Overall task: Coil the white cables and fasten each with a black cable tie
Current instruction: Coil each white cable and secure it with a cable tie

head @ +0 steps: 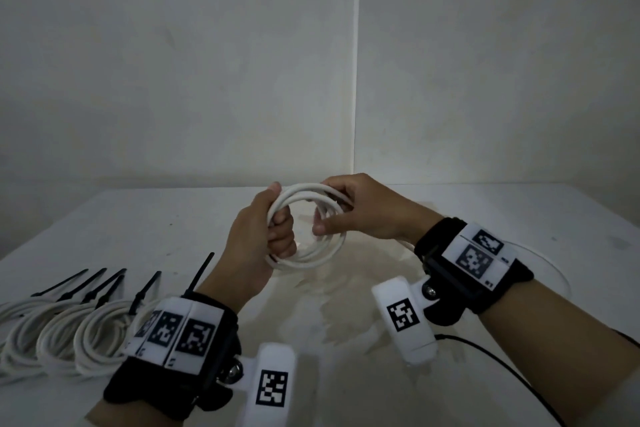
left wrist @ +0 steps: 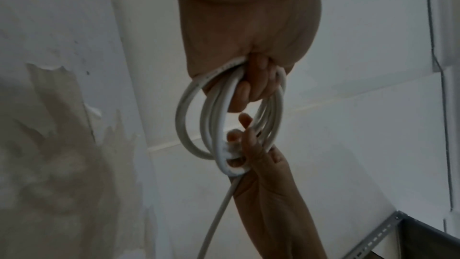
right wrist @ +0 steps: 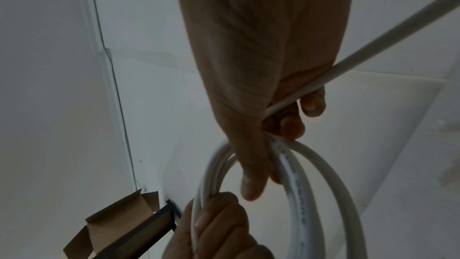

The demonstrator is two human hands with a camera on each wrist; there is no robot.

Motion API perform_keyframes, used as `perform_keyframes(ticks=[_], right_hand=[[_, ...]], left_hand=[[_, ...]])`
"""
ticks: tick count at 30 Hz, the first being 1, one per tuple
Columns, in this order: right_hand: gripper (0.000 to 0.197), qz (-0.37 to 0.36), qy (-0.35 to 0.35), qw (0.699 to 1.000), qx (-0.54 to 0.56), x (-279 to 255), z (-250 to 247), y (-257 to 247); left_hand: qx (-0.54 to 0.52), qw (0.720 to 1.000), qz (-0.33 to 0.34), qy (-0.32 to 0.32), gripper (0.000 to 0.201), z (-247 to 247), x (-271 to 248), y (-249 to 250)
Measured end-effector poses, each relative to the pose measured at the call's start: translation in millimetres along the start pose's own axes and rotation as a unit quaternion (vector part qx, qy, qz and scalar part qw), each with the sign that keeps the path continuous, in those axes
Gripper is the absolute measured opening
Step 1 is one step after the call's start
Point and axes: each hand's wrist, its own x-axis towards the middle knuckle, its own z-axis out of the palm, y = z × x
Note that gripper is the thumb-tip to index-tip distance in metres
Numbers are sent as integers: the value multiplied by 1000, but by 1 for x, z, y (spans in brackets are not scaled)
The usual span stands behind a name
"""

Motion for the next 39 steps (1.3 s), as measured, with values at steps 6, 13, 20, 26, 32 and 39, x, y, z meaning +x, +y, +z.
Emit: perform_keyframes(ticks=[6,13,20,26,32,39], right_hand=[[16,-36,31,998,-31,6,-3,0],[17,-68,88,994,4,9,14,0],[12,-82,152,984,-51,5,0,2],[26,-89,222,961,-141,8,-6,0],[33,-54,173,961,-209,8,-3,-3],[19,-58,110,984,-131,8,14,2]], left_hand=[[90,994,37,-55,49,1,-2,6],[-2,996,51,71,54,12,-1,9],[0,1000,-10,7,54,-4,-1,4],[76,997,-5,-33,44,0,-8,5],[123,992,31,-26,46,2,-10,5],[19,996,57,58,46,-4,-6,15]])
